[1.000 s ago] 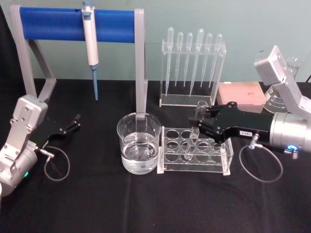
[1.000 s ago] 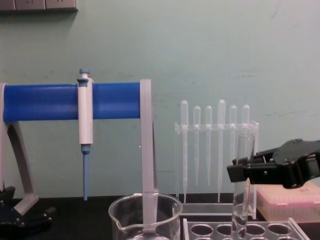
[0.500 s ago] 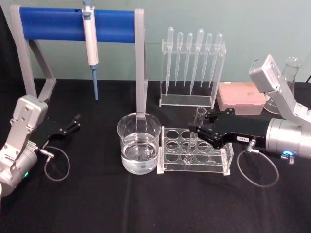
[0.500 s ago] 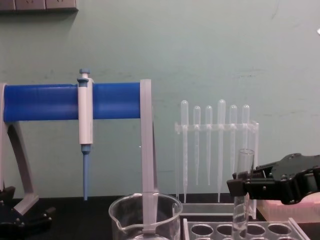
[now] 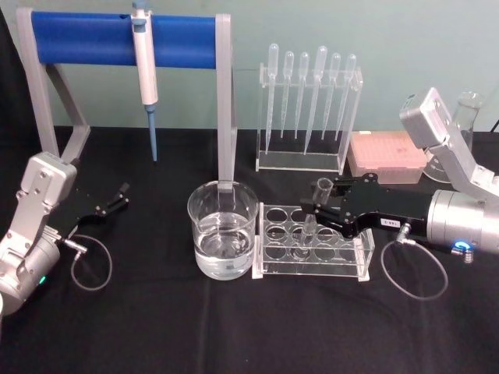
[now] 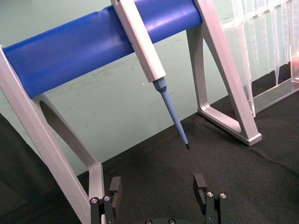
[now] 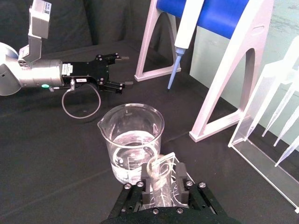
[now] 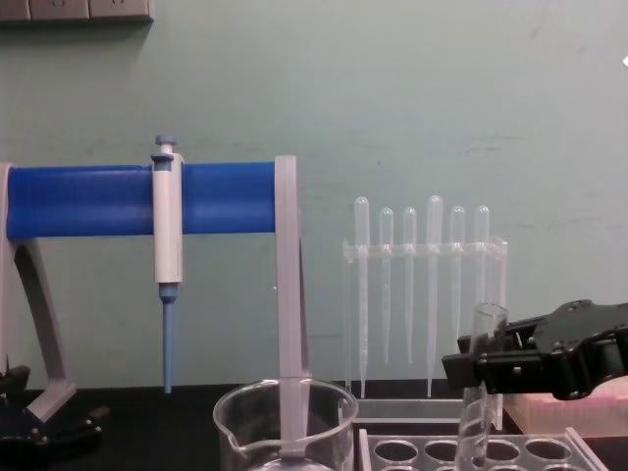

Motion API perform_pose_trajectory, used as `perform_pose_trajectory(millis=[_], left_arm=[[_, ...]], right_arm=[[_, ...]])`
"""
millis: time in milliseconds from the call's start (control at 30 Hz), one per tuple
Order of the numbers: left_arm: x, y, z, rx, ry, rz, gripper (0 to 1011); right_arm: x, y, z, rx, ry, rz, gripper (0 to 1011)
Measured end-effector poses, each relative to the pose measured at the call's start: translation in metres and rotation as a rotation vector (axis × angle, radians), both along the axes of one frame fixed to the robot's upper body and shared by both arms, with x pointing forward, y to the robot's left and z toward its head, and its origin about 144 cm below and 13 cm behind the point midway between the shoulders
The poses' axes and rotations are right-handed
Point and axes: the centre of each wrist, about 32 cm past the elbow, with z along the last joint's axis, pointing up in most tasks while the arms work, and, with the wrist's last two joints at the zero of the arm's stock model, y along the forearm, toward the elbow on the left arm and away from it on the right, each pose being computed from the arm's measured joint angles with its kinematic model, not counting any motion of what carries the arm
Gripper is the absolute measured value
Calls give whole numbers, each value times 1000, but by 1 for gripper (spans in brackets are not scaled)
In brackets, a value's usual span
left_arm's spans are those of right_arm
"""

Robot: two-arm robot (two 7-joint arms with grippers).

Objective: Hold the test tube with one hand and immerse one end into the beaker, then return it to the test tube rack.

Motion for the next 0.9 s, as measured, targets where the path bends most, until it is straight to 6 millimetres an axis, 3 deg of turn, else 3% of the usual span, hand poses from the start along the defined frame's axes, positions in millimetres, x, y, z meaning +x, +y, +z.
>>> perform_pose_trajectory(millis=[33, 367, 567, 733, 900], left_arm=[[0, 0, 0, 0, 0, 0, 1000], [0, 0, 0, 0, 0, 0, 1000], [0, 0, 0, 0, 0, 0, 1000], [0, 0, 0, 0, 0, 0, 1000], [0, 0, 0, 0, 0, 0, 1000]], right_arm=[[0, 0, 0, 0, 0, 0, 370], [0, 0, 1, 1, -1, 1, 666], [-8, -2, 13, 55, -68, -23, 834], [-22, -9, 26, 156, -151, -147, 984], [-36, -15, 25, 215, -191, -359, 1003]])
